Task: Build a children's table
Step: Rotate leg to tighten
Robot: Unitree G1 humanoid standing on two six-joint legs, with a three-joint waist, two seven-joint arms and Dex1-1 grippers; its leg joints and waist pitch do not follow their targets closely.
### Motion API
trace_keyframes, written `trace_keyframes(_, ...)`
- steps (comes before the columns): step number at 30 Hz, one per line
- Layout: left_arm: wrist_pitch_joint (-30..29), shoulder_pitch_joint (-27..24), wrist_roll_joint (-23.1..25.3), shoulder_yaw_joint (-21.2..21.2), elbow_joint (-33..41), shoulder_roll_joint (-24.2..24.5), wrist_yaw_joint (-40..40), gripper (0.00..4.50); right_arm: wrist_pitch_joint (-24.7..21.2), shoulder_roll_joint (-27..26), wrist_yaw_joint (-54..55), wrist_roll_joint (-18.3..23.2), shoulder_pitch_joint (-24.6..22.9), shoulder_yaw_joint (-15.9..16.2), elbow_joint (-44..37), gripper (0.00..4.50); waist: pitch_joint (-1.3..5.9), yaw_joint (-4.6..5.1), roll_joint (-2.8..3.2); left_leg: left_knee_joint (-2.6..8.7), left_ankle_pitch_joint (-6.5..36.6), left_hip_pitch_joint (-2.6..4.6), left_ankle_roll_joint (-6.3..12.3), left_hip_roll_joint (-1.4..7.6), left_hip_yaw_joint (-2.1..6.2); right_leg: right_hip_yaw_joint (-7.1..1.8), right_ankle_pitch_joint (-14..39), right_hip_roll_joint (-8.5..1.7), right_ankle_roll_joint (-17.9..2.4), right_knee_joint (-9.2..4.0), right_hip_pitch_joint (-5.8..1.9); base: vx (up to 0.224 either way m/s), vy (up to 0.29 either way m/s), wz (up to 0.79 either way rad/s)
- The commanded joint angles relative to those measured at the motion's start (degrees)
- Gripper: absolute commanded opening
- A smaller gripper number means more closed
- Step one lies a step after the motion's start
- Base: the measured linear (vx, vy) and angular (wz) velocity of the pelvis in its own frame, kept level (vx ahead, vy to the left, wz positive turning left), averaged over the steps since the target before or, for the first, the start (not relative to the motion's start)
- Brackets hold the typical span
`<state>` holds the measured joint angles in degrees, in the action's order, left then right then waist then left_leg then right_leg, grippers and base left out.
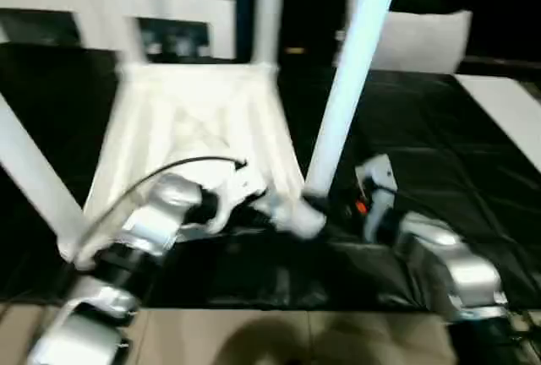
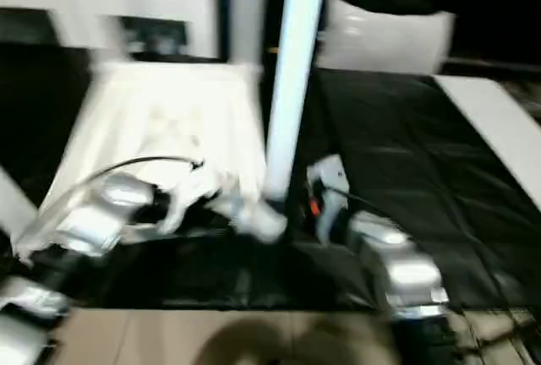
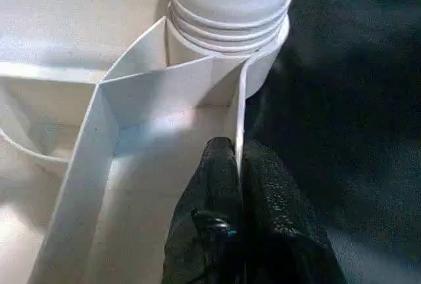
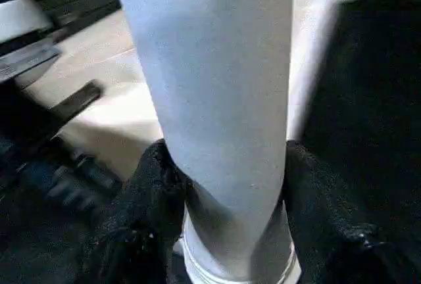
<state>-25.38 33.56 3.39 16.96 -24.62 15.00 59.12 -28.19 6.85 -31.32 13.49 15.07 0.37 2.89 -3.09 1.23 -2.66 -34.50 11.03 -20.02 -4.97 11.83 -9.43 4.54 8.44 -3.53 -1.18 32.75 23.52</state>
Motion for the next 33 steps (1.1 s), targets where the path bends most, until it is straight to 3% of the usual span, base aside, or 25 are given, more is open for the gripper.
trace_keyframes(1,-0.08,1.81,-3.93,0.86,4.59,-5.71,-0.77,0.00,-2.27,-3.86,6.71,-0.61,1.95,2.38,4.19,1.91,3.30,-0.15,-0.07,4.07,18.04,-0.27,0.66,0.09,0.84,-0.67,37.73,-4.03,-1.83,-6.24,-2.60,0.000,0.000,0.00)
trace_keyframes(2,-0.21,2.70,-3.13,0.55,3.64,-7.24,-3.83,0.00,-1.50,-6.08,10.87,-1.05,3.28,1.02,5.99,1.91,3.42,-0.08,0.10,4.26,17.18,-0.54,1.05,0.25,0.83,-0.85,36.00,-4.10,-1.90,-6.11,-2.86,0.000,0.000,0.00)
trace_keyframes(4,-0.39,3.96,-1.81,0.30,2.57,-9.20,-7.96,0.00,-0.32,-9.34,15.55,-0.87,5.22,-1.11,8.11,1.91,3.30,0.38,0.37,4.08,18.63,0.05,1.15,0.24,0.75,-0.40,35.74,-4.03,-2.48,-6.42,-2.25,0.000,0.000,0.00)
trace_keyframes(5,-0.52,4.16,-1.53,0.26,2.48,-9.55,-8.67,0.00,-0.20,-9.99,16.28,-0.79,5.56,-1.57,8.37,1.91,3.47,0.41,0.37,4.19,18.41,0.06,1.16,0.35,0.83,-0.40,33.77,-4.18,-3.00,-6.27,-2.49,0.000,0.000,0.00)
trace_keyframes(7,-0.16,4.76,-0.59,0.32,2.23,-10.33,-10.45,0.00,0.85,-11.11,17.47,-1.12,6.47,-2.03,8.85,2.47,3.58,0.42,0.43,4.58,17.08,-0.37,1.58,0.66,0.86,-0.76,29.13,-4.12,-4.04,-5.65,-2.87,0.000,0.000,0.00)
trace_keyframes(8,-0.08,5.01,0.11,0.44,2.38,-10.65,-11.30,0.00,1.80,-11.64,17.69,-1.53,6.99,-2.06,9.04,2.64,3.69,0.32,0.37,4.48,16.44,-0.11,1.81,0.68,0.66,-1.06,26.66,-4.11,-5.11,-5.38,-2.67,0.000,0.000,0.00)
trace_keyframes(10,-0.23,5.09,0.41,0.49,2.56,-10.75,-11.57,0.00,2.15,-11.90,17.72,-1.68,7.21,-2.12,9.12,2.72,3.90,0.14,0.36,4.59,13.69,-0.52,2.32,0.76,0.52,-1.46,21.94,-4.23,-6.96,-4.61,-3.14,0.000,0.000,0.00)
trace_keyframes(11,-0.23,5.09,0.41,0.49,2.56,-10.75,-11.57,0.00,2.15,-11.90,17.72,-1.68,7.21,-2.12,9.12,2.72,3.99,-0.09,0.29,4.46,12.59,-0.22,2.69,0.79,0.26,-1.56,19.96,-4.05,-8.00,-4.38,-2.95,0.000,0.000,0.00)
trace_keyframes(15,-0.03,2.98,0.60,1.72,5.47,-7.69,-8.58,0.00,5.80,-7.75,15.55,-5.40,5.98,0.90,7.92,3.15,4.39,-1.07,0.05,4.29,8.58,-0.54,3.29,0.88,0.08,-1.67,16.68,-4.39,-8.88,-3.59,-3.41,0.000,0.000,0.00)
trace_keyframes(17,0.45,2.38,0.26,1.72,6.04,-6.63,-7.47,0.00,7.69,-6.71,14.90,-5.70,5.12,0.60,7.55,3.38,4.40,-1.50,0.11,4.08,6.24,-0.72,4.41,0.79,-0.40,-1.94,12.57,-4.27,-9.97,-3.16,-3.30,0.000,0.000,0.00)
trace_keyframes(19,1.43,1.96,0.15,1.92,6.12,-5.72,-6.35,0.00,9.09,-5.90,13.43,-5.25,4.51,0.08,7.21,3.57,4.60,-2.05,0.01,3.93,4.66,-0.97,4.74,0.74,-0.39,-2.08,10.11,-4.28,-10.50,-2.59,-3.52,0.000,0.000,0.00)
trace_keyframes(20,2.91,1.45,0.17,2.36,6.20,-4.33,-4.67,0.00,10.12,-4.46,10.41,-4.19,3.61,-0.28,6.25,3.62,4.63,-2.24,0.28,3.92,4.63,-1.07,5.25,0.74,-0.34,-2.05,9.19,-4.24,-10.68,-2.37,-3.51,0.000,0.000,0.00)
trace_keyframes(23,6.01,0.47,0.02,3.31,5.86,-0.92,-0.01,0.00,11.47,0.32,1.88,-1.76,1.35,-0.59,3.39,3.84,4.31,-2.81,0.30,3.95,6.11,-0.87,6.05,0.99,-0.48,-1.99,10.90,-4.14,-10.18,-2.74,-3.33,0.000,0.000,0.00)
trace_keyframes(26,7.89,0.17,-0.04,4.07,5.25,1.03,2.74,0.00,12.64,4.11,-4.21,-0.42,0.05,0.38,1.77,4.15,3.97,-3.41,0.44,4.14,9.28,-0.45,4.50,1.20,-0.45,-1.89,16.87,-4.13,-8.62,-3.41,-2.94,0.000,0.000,0.00)
trace_keyframes(27,10.00,-0.12,-0.54,4.52,4.68,2.56,5.81,0.00,13.44,8.51,-11.03,0.71,-1.07,1.87,0.48,4.15,4.01,-3.44,0.43,4.14,9.67,-0.41,4.39,1.16,-0.46,-1.87,17.44,-4.14,-8.43,-3.47,-2.96,0.000,0.000,0.00)
trace_keyframes(28,10.15,-0.13,-0.55,4.54,4.65,2.63,5.93,0.00,13.46,8.71,-11.35,0.75,-1.12,1.95,0.43,4.39,3.94,-3.66,0.43,4.14,10.43,-0.32,4.28,1.27,-0.41,-1.90,17.87,-4.10,-8.10,-3.51,-3.00,0.000,0.000,0.00)
trace_keyframes(29,12.73,-0.24,-0.54,4.95,3.90,3.67,7.92,0.00,13.50,12.34,-17.22,1.56,-1.89,3.44,-0.47,4.39,3.76,-3.73,0.41,4.25,11.34,-0.24,4.23,1.31,-0.40,-1.88,18.85,-4.16,-8.08,-3.73,-2.77,0.000,0.000,0.00)
trace_keyframes(33,16.67,-0.02,-0.11,6.32,2.34,5.59,10.96,0.00,12.90,16.42,-24.91,3.21,-2.28,4.79,-0.98,4.39,3.79,-4.00,0.15,4.15,12.50,-0.43,4.15,1.20,-0.33,-1.75,22.08,-4.33,-7.08,-4.00,-2.85,0.000,0.000,0.00)
